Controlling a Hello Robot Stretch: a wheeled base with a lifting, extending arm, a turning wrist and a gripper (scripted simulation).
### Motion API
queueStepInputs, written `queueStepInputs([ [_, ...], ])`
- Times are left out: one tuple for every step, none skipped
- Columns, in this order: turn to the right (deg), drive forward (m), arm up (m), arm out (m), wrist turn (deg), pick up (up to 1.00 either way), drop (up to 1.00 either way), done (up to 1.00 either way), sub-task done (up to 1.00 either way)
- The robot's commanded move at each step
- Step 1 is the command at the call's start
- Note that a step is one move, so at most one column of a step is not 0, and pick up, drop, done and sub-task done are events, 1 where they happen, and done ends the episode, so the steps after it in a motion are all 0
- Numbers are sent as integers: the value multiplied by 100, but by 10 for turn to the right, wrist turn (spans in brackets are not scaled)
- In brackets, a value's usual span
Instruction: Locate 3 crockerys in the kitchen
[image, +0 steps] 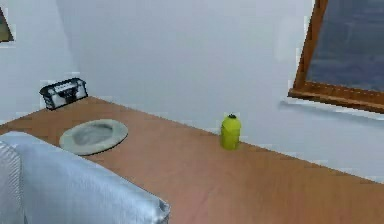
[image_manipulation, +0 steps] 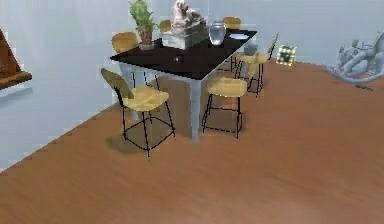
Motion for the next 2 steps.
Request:
queueStepInputs([
  [450, 0, 0, 0, 0, 0, 0, 0, 0],
  [450, 0, 0, 0, 0, 0, 0, 0, 0],
])
